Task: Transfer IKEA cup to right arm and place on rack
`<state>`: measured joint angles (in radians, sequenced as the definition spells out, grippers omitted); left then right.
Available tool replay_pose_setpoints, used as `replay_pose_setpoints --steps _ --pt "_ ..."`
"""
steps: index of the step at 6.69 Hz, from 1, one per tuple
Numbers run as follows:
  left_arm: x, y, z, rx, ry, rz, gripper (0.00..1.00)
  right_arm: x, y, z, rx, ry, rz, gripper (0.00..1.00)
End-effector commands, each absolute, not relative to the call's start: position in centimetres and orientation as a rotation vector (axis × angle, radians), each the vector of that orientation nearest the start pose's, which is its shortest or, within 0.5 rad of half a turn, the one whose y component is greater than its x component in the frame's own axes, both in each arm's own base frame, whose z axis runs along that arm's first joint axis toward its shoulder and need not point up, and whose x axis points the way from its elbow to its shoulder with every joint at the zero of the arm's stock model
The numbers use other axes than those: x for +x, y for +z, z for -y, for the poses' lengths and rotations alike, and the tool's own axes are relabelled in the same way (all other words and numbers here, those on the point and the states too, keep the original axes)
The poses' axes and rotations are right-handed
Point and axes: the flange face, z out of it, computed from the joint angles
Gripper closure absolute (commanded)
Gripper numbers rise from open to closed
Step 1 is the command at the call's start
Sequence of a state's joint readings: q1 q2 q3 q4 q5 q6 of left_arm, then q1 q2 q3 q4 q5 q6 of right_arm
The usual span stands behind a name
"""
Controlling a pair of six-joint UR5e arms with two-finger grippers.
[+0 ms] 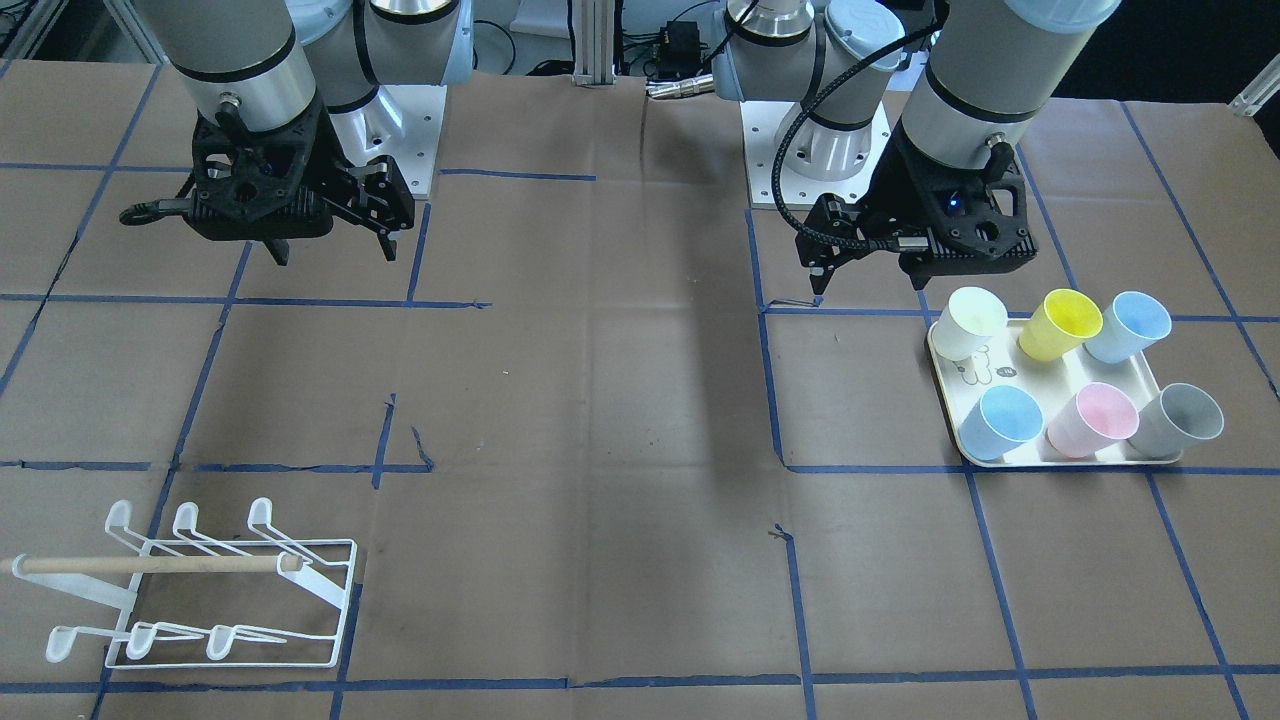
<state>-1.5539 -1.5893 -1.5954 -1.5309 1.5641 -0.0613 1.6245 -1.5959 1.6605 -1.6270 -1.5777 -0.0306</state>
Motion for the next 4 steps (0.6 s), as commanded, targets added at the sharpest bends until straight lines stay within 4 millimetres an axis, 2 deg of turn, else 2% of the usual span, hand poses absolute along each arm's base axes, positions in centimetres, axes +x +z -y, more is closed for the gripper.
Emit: replay_pose_setpoints --steps 1,4 --pt "-12.56 47.07 50.12 -0.123 0.005 -3.147 0.0 15.8 46.16 47.26 -0.133 0.014 -3.148 0.0" --pt "-12.56 46.99 50.11 -0.123 0.007 -3.147 0.0 15.84 46.03 47.23 -0.133 0.017 -3.143 0.0"
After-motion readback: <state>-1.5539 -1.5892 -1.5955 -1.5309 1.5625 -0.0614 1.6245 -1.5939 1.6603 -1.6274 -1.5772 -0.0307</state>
